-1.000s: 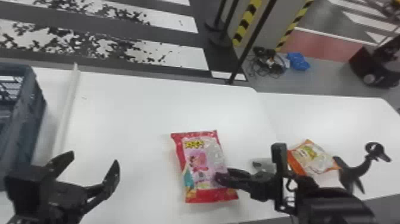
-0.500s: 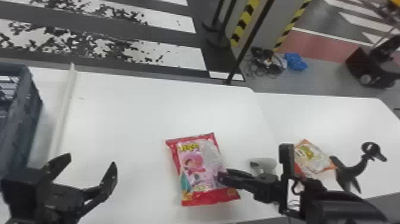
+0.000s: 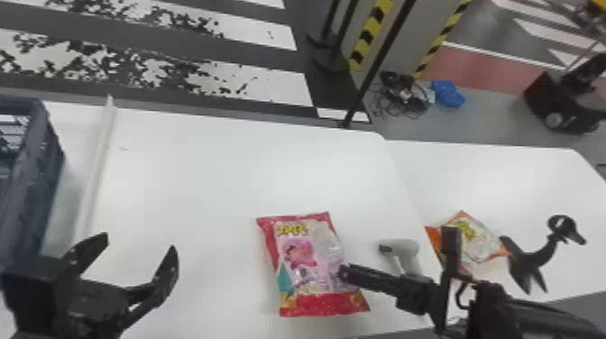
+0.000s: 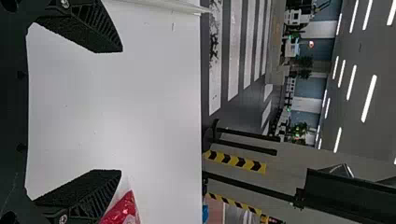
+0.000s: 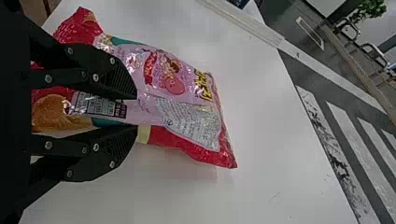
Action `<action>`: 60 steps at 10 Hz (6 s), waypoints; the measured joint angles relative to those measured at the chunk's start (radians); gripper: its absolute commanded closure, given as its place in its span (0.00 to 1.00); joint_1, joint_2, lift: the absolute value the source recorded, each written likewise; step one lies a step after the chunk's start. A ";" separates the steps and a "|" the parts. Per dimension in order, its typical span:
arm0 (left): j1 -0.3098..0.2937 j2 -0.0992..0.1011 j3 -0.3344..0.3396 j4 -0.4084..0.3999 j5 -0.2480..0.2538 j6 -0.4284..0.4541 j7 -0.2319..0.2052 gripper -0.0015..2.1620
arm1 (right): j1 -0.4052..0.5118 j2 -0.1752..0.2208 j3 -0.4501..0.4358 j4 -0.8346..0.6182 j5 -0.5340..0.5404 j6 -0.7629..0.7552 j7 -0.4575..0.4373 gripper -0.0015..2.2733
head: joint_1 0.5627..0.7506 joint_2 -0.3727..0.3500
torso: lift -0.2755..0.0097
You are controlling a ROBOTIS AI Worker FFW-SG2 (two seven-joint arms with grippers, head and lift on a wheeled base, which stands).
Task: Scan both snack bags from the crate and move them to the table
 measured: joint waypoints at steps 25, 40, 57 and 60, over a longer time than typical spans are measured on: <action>-0.018 -0.002 -0.053 0.038 -0.037 0.012 0.024 0.03 | -0.279 -0.154 0.287 0.138 0.162 0.411 -0.055 0.99 | 0.70 0.03 | 0.66; 0.007 0.010 -0.064 0.041 -0.041 -0.022 0.024 0.03 | -0.396 0.031 -0.326 0.145 -0.283 -0.003 -0.512 0.99 | 0.70 0.03 | 0.66; -0.006 0.023 -0.093 0.005 -0.041 -0.013 0.024 0.03 | -0.126 0.026 -0.240 0.091 -0.215 -0.221 -0.928 0.03 | 0.70 0.03 | 0.66; -0.013 0.022 -0.086 -0.059 -0.041 -0.016 0.052 0.03 | 0.055 0.189 -0.111 -0.313 -0.210 -0.271 -0.834 0.04 | 0.70 0.03 | 0.66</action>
